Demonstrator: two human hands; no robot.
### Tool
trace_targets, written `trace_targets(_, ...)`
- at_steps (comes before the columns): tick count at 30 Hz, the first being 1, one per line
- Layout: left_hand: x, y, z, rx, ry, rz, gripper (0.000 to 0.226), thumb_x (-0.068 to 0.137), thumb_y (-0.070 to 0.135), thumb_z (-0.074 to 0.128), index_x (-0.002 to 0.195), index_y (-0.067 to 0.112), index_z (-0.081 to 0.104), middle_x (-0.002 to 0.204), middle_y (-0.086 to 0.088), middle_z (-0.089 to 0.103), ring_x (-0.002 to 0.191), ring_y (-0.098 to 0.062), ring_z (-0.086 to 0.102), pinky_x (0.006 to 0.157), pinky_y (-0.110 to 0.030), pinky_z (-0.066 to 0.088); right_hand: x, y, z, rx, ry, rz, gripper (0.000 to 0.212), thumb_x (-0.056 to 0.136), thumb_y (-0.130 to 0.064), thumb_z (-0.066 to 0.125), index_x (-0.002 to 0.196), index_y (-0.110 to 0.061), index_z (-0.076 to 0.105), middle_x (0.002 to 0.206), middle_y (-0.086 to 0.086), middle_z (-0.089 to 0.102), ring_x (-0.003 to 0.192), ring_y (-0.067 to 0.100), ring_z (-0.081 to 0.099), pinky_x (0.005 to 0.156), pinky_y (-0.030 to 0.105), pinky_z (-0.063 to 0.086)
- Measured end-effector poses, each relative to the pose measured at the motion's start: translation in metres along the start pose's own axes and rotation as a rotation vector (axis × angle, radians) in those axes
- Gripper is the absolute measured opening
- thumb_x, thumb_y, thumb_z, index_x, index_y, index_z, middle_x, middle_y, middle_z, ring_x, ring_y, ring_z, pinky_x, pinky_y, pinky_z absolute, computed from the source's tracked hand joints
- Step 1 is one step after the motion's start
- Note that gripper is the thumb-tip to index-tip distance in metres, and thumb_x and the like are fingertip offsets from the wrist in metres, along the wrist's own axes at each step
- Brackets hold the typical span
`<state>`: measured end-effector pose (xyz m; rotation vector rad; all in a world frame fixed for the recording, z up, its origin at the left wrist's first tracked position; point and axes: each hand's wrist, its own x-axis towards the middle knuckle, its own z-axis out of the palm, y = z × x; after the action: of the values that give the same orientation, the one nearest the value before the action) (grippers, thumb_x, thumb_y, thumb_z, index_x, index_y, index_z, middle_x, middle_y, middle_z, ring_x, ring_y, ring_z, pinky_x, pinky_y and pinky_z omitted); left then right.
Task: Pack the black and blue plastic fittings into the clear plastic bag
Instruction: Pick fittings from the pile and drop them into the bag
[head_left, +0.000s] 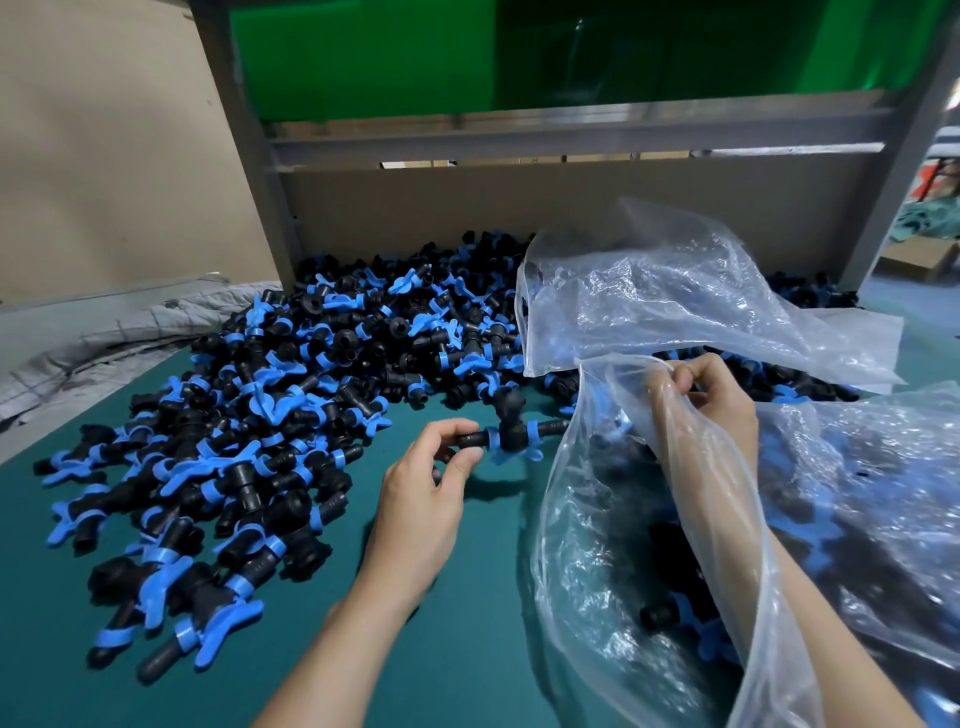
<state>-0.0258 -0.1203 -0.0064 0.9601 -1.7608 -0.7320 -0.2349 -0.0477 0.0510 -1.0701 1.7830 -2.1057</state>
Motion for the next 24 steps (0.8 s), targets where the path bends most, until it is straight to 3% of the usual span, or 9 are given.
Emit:
trace_targets(4, 0.0004, 0.0007, 0.0001, -0.018, -0.025, -0.031, 0.010, 0.099, 0.040, 0.051, 0.099, 0.038, 0.061, 0.087, 0.023, 0.069, 0.087, -0.001, 0.065, 0.072, -0.011, 0.045, -0.0004, 0.0003, -0.0006, -0.022, 0.005, -0.002, 0.024, 0.087, -0.024, 0.060, 0.073, -0.017, 0.042, 0.059, -0.007, 0.043, 0.048, 0.007, 0.034, 0.043, 0.020, 0.031)
trace_targets(8, 0.0001, 0.0019, 0.0001, -0.001, -0.003, -0.070, 0.038, 0.100, 0.050, 0.039, 0.078, 0.026, 0.058, 0.073, 0.016, 0.066, 0.073, -0.002, 0.062, 0.066, -0.020, 0.045, -0.0002, -0.0013, 0.0003, -0.032, 0.005, -0.002, 0.026, 0.088, -0.024, 0.060, 0.074, -0.014, 0.040, 0.062, -0.001, 0.043, 0.052, 0.011, 0.035, 0.050, 0.026, 0.032)
trace_targets(11, 0.0009, 0.0023, -0.0003, 0.018, 0.057, -0.117, 0.051, 0.101, 0.052, 0.036, 0.064, 0.017, 0.045, 0.058, 0.007, 0.057, 0.051, -0.005, 0.045, 0.048, -0.020, 0.033, -0.0005, -0.0022, 0.0002, -0.021, 0.006, 0.002, 0.025, 0.088, -0.022, 0.059, 0.074, -0.013, 0.040, 0.066, 0.001, 0.046, 0.055, 0.012, 0.036, 0.053, 0.028, 0.033)
trace_targets(13, 0.0022, 0.0041, -0.0016, 0.013, 0.087, -0.162, 0.052, 0.100, 0.049, 0.038, 0.062, 0.014, 0.034, 0.049, 0.002, 0.040, 0.046, -0.011, 0.032, 0.045, -0.025, 0.025, -0.0010, -0.0028, 0.0003, -0.019, 0.005, -0.001, 0.025, 0.088, -0.022, 0.059, 0.074, -0.013, 0.041, 0.067, 0.001, 0.047, 0.055, 0.012, 0.037, 0.054, 0.028, 0.033)
trace_targets(15, 0.0035, 0.0061, -0.0034, 0.001, 0.108, -0.207, 0.054, 0.099, 0.047, 0.039, 0.060, 0.011, 0.026, 0.052, -0.001, 0.028, 0.050, -0.016, 0.024, 0.050, -0.032, 0.020, -0.0013, -0.0031, 0.0003, -0.020, 0.003, 0.001, 0.024, 0.088, -0.022, 0.059, 0.074, -0.013, 0.041, 0.067, 0.001, 0.047, 0.055, 0.012, 0.037, 0.055, 0.028, 0.034)
trace_targets(24, 0.0042, 0.0079, -0.0047, -0.022, 0.136, -0.258, 0.057, 0.098, 0.042, 0.041, 0.058, 0.002, 0.030, 0.051, -0.002, 0.028, 0.051, -0.017, 0.024, 0.045, -0.027, 0.016, -0.0032, -0.0042, -0.0005, -0.032, -0.006, -0.001, 0.025, 0.087, -0.023, 0.058, 0.070, -0.018, 0.040, 0.069, 0.000, 0.049, 0.057, 0.013, 0.039, 0.058, 0.032, 0.036)
